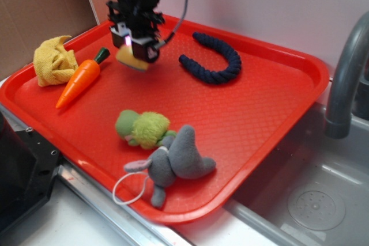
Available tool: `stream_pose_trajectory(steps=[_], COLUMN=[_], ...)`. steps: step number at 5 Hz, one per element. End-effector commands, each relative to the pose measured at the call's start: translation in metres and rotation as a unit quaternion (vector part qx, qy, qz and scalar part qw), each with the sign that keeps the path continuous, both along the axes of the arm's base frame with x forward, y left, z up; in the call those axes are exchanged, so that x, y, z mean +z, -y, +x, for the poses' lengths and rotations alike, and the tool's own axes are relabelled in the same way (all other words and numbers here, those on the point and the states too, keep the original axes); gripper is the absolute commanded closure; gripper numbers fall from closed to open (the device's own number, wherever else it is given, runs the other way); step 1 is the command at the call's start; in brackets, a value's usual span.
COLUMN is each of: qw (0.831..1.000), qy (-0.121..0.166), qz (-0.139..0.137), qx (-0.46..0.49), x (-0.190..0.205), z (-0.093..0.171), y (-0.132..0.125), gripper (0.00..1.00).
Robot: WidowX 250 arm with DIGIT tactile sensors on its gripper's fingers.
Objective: Grab the green sponge.
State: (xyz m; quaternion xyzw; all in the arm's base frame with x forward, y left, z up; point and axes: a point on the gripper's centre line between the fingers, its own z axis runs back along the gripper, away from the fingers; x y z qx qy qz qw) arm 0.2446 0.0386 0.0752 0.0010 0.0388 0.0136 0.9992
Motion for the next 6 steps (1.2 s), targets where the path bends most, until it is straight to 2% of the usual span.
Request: stream_pose_trajectory(steps=[1, 2, 3, 4, 5, 6], qw=[0.998, 0.996, 0.996, 0.995, 0.994, 0.993], qy=[0.043, 0.059, 0.05, 0.034, 0.074, 0.067], qz=[0.033, 0.04, 0.047, 0.081, 0.072, 0.097], qx=[-0.031, -0.059, -0.054, -0.043, -0.046, -0.026], x=[0.089, 0.104, 0.115, 0.111, 0.103, 0.097], z=[-0.051, -0.057, -0.043, -0.024, -0.028, -0.025], y=[0.005, 0.023, 0.042, 0.057, 0.05, 0.041], gripper=[1.0, 1.0, 1.0, 1.0, 1.0, 1.0])
